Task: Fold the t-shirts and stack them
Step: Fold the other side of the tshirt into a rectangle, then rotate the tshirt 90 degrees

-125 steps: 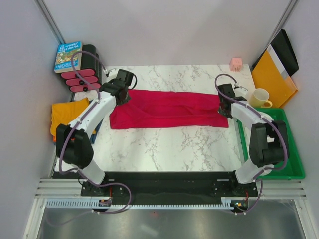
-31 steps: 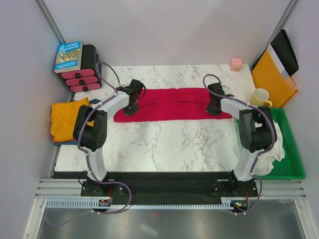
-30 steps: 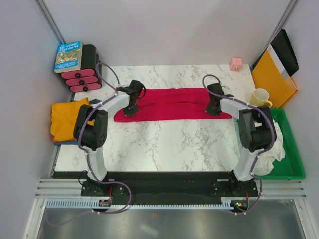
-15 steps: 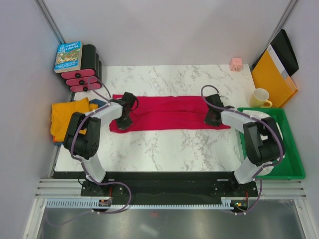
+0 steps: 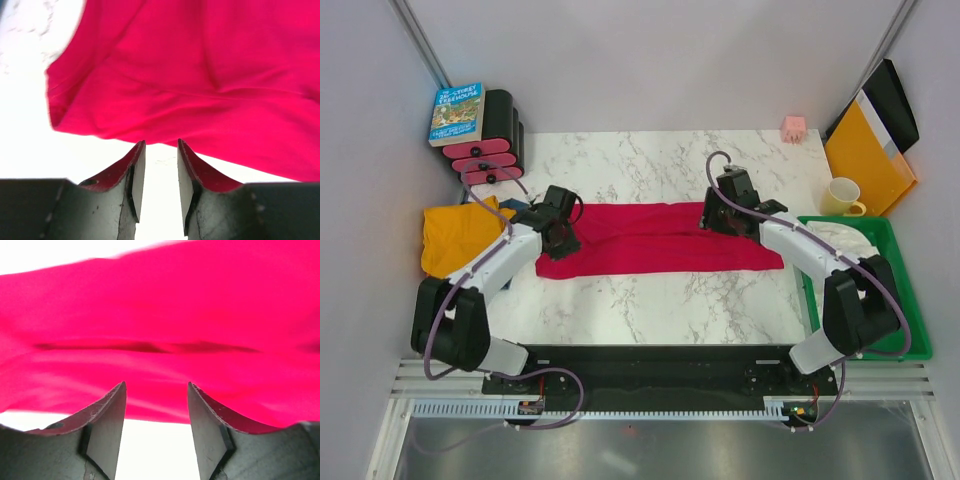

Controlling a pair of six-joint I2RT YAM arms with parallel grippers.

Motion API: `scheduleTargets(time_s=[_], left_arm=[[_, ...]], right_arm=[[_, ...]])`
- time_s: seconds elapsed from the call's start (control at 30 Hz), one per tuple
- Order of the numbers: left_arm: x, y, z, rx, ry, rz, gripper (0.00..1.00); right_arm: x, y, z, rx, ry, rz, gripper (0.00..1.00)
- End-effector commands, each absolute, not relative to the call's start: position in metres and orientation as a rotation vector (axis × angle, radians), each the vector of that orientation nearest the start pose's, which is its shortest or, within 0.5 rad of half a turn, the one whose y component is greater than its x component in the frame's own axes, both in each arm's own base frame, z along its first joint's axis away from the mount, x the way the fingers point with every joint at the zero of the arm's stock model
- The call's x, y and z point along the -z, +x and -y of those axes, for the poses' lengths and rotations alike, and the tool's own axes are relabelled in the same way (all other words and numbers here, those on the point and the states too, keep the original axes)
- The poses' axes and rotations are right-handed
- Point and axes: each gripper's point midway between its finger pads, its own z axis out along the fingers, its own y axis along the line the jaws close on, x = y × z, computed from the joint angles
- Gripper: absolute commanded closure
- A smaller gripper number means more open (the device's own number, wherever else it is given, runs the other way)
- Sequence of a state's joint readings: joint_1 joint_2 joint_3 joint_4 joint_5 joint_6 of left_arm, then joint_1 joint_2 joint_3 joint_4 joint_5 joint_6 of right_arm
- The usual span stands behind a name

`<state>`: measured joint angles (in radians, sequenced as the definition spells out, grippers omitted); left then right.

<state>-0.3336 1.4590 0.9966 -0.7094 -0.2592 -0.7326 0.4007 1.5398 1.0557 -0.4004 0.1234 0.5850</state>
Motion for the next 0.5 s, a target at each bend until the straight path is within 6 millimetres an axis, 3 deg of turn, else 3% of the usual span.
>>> scheduleTargets(time_s=[0.0,0.03,0.1,0.13,0.2,0.23,0.3,0.33,0.47], left_arm=[[-0.100,0.315,0.111,0.225,-0.507,-2.485,0.61],[-0.093,0.312,0.112,0.234,-0.495,-2.503,0.61],[-0.085,0.312,0.116,0.255,-0.475,-2.518,0.62],[-0.082,0.312,0.116,0.260,-0.475,-2.514,0.63],[-0.085,0.311,0.120,0.305,-0.462,-2.487,0.63],[-0.088,0.311,0.120,0.317,-0.464,-2.472,0.62],[-0.099,0.309,0.119,0.340,-0.469,-2.431,0.60],[-0.103,0.308,0.117,0.340,-0.466,-2.416,0.52],[-0.116,0.302,0.094,0.238,-0.496,-2.374,0.35]], right_arm=[[-0.137,0.360,-0.233,-0.569,-0.025,-2.390,0.40],[-0.131,0.352,-0.258,-0.613,-0.112,-2.403,0.40],[-0.121,0.347,-0.275,-0.571,-0.229,-2.409,0.41],[-0.116,0.341,-0.296,-0.545,-0.315,-2.397,0.41],[-0.112,0.340,-0.312,-0.474,-0.442,-2.362,0.40],[-0.108,0.335,-0.331,-0.460,-0.517,-2.346,0.40],[-0.105,0.338,-0.342,-0.381,-0.607,-2.307,0.38],[-0.103,0.338,-0.354,-0.376,-0.643,-2.294,0.38],[-0.106,0.345,-0.378,-0.361,-0.693,-2.246,0.37]])
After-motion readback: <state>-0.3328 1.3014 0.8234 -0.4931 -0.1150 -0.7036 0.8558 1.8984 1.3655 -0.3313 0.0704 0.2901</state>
